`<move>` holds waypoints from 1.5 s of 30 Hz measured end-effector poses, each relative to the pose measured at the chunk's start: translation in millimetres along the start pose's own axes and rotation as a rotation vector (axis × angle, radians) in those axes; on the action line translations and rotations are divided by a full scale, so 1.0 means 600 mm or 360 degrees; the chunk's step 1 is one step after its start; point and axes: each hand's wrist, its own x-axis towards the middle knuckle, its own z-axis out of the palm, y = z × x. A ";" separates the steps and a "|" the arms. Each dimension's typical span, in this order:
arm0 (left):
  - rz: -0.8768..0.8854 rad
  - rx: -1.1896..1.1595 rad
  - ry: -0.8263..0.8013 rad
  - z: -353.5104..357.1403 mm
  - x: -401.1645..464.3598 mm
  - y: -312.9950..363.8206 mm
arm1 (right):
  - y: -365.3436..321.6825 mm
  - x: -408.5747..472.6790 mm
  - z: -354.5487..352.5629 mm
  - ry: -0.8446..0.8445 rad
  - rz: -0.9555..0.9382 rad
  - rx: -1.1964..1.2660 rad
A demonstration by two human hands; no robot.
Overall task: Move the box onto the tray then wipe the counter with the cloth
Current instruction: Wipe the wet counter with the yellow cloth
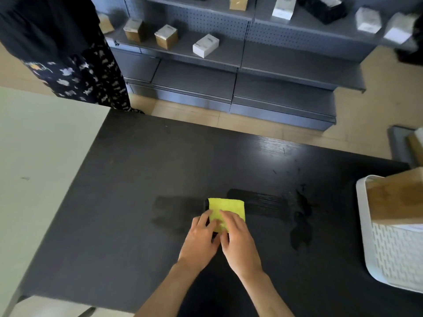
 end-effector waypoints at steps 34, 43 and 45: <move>-0.0208 0.0710 0.0095 -0.076 0.155 -0.025 | 0.109 0.097 0.009 0.0481 0.0092 -0.0289; -0.0214 0.0594 -0.0089 -0.067 0.208 0.041 | 0.121 -0.079 0.024 0.0192 0.0432 -0.0270; -0.0227 0.0603 -0.0085 -0.058 0.212 0.045 | 0.126 -0.047 0.020 0.0222 0.0415 -0.0248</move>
